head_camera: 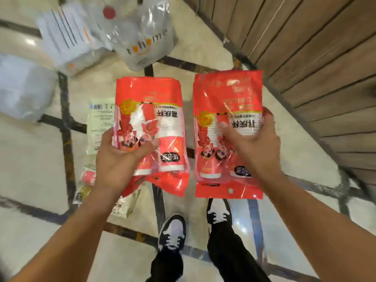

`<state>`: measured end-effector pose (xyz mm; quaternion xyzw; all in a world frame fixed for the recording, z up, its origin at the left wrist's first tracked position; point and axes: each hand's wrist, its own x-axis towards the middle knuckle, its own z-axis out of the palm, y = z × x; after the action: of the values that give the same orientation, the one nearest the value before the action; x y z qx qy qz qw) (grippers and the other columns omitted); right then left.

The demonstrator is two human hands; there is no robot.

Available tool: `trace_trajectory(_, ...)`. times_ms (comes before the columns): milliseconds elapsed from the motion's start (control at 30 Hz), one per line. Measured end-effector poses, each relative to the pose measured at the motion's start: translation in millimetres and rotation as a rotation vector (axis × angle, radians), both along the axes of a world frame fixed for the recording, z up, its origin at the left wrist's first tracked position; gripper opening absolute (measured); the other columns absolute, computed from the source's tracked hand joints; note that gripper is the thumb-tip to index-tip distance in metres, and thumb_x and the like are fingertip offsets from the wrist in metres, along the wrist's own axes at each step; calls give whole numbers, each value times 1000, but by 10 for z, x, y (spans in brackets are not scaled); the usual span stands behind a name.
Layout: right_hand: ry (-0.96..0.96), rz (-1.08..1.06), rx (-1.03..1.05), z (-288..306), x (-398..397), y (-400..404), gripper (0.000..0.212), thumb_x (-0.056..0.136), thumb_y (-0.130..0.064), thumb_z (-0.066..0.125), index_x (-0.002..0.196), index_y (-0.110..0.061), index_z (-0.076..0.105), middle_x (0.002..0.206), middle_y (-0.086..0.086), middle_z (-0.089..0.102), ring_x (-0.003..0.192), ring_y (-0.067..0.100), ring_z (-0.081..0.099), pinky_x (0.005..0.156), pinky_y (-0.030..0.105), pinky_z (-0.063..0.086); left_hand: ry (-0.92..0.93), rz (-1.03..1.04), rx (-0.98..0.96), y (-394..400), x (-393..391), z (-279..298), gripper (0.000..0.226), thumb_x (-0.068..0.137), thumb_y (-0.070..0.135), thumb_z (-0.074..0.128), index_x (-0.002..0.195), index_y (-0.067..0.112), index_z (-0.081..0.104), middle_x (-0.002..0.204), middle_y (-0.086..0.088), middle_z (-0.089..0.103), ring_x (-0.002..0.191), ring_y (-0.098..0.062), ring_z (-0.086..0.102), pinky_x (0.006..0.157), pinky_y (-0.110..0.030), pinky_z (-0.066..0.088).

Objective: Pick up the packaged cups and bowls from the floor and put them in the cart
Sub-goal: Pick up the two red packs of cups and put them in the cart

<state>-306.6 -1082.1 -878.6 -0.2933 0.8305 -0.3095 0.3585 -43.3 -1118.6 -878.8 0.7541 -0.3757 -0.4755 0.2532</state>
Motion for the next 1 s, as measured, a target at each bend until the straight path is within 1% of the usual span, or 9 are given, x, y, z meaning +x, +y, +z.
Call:
trace_trajectory(67, 21, 11, -91, 707, -162, -53, 73, 74, -62, 83, 135, -38, 50, 103, -19, 71, 98, 1, 69, 93, 30, 56, 41, -73, -99, -79, -170, 758, 78, 65, 18, 99, 134, 16, 61, 111, 1, 80, 99, -17, 78, 88, -33, 62)
trace_trajectory(167, 100, -12, -189, 1907, -417, -128, 62, 80, -59, 79, 133, -42, 52, 88, -30, 65, 79, -24, 58, 71, 0, 42, 116, -168, -283, -244, -419, 1942, 71, 69, 9, 92, 133, 10, 61, 113, -2, 78, 98, -15, 78, 78, -20, 61)
trace_trajectory(267, 157, -75, -248, 3119, -660, 53, 69, 79, -66, 77, 138, -40, 52, 92, -29, 68, 87, -7, 65, 81, 18, 46, 188, -264, -415, -324, -666, 3085, 80, 58, 27, 96, 129, 17, 61, 109, 6, 78, 90, -4, 76, 77, -18, 60)
trace_trajectory(400, 243, -242, -345, 4571, -999, 566, 75, 80, -60, 80, 142, -31, 49, 102, -19, 71, 103, 12, 69, 92, 33, 52, 315, -390, -573, -319, -1086, 4522, 85, 52, 44, 91, 128, 18, 63, 111, 2, 78, 91, -9, 76, 84, -31, 63)
trace_trajectory(600, 363, -574, -498, 6187, -1357, 2002, 62, 73, -65, 81, 118, -27, 65, 94, -16, 74, 81, -8, 67, 76, 26, 50, 582, -687, -730, 317, -2006, 6241, 71, 60, 40, 90, 124, 24, 64, 117, 5, 78, 108, -14, 74, 99, -48, 59)
trace_trajectory(700, 476, -767, -552, 6761, -1452, 2909, 74, 64, -76, 75, 117, -25, 68, 99, -11, 76, 91, 8, 71, 88, 38, 57, 706, -840, -776, 968, -2488, 6853, 67, 66, 37, 91, 125, 21, 65, 119, 4, 77, 109, -16, 74, 99, -46, 59)
trace_trajectory(800, 530, -909, -590, 7213, -1514, 3909, 77, 62, -78, 75, 116, -24, 70, 99, -10, 77, 94, 8, 72, 92, 42, 58, 828, -949, -735, 1774, -2879, 7266, 72, 64, 39, 94, 125, 17, 65, 120, -8, 77, 103, -29, 74, 85, -50, 61)
trace_trajectory(933, 628, -1062, -583, 7633, -1476, 5440, 60, 70, -72, 78, 109, -27, 69, 98, -11, 76, 93, 8, 72, 94, 40, 57, 932, -1113, -686, 3055, -3317, 7580, 92, 58, 51, 97, 134, 13, 62, 125, -9, 75, 117, -36, 71, 100, -62, 55)
trace_trajectory(1000, 651, -1129, -577, 7755, -1369, 6234, 63, 73, -68, 79, 119, -26, 69, 100, -12, 76, 94, 6, 72, 92, 34, 56, 958, -1189, -646, 3796, -3473, 7639, 84, 60, 44, 96, 132, 16, 64, 123, -7, 77, 113, -33, 73, 99, -61, 56)
